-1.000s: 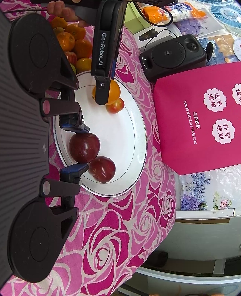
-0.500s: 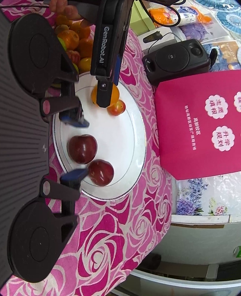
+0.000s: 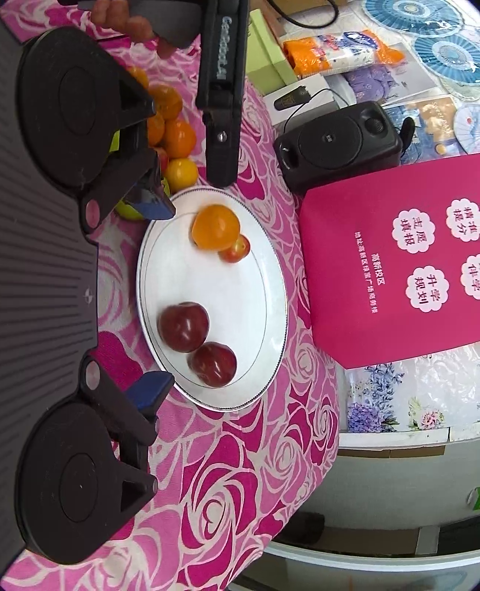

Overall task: Organize fruits
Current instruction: 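Move both open tools back to the fruit pile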

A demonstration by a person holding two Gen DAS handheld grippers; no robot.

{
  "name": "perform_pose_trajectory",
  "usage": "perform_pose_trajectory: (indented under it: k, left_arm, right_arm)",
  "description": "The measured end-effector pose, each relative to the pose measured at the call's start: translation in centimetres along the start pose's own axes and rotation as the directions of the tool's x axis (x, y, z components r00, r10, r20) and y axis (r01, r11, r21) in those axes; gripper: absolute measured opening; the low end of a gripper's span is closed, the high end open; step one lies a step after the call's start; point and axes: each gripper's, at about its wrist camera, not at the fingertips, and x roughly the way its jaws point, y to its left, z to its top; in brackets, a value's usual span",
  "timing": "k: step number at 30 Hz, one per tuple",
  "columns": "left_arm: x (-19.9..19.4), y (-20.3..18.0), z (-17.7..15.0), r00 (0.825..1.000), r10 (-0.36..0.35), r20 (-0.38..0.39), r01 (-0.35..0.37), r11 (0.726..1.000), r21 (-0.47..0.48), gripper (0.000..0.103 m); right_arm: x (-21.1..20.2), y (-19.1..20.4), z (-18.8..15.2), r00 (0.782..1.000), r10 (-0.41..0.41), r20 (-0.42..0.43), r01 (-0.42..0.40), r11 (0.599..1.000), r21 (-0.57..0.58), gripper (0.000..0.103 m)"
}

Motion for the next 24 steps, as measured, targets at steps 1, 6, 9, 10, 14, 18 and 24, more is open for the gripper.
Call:
perform_pose_trajectory:
  k: [1,6,9,10,14,18,24]
  left_arm:
    - [-0.5,0.1,-0.1,1.0,0.006,0.001,-0.006,1.0,-0.002,0.103]
    - [-3.1,0.7,-0.8,1.0,0.026,-0.004,-0.026,1.0,-0.004,0.103]
    - [-4.6,0.9,-1.4,0.999,0.038,-0.003,-0.038,0.999,0.01,0.103]
    - [-5.2,1.0,-1.6,0.999,0.042,0.0,-0.042,0.999,0.011,0.103]
    - [-7.1,1.3,-2.3,0.999,0.047,0.007,-0.047,0.999,0.007,0.103]
    - [-8.8,1.2,-2.8,0.998,0.052,0.025,-0.053,0.998,0.016,0.103]
    - [-10.8,0.6,-3.7,0.998,0.048,0.048,-0.05,0.998,0.038,0.103]
  right_arm:
    - [-0.4,0.1,0.0,1.0,0.001,0.008,-0.001,1.0,-0.001,0.103]
    - [-2.1,0.7,0.1,0.999,0.011,0.039,-0.011,1.0,0.0,0.103]
    - [-3.1,1.3,0.1,0.998,0.019,0.054,-0.018,1.0,-0.013,0.103]
    - [-3.4,1.5,0.1,0.998,0.021,0.06,-0.02,1.0,-0.018,0.103]
    - [-4.8,2.0,0.2,0.996,0.034,0.083,-0.032,0.999,-0.031,0.103]
    - [-6.1,2.4,0.2,0.994,0.033,0.105,-0.03,0.999,-0.038,0.103]
    - [-8.6,2.9,-0.2,0.988,0.035,0.148,-0.028,0.998,-0.053,0.103]
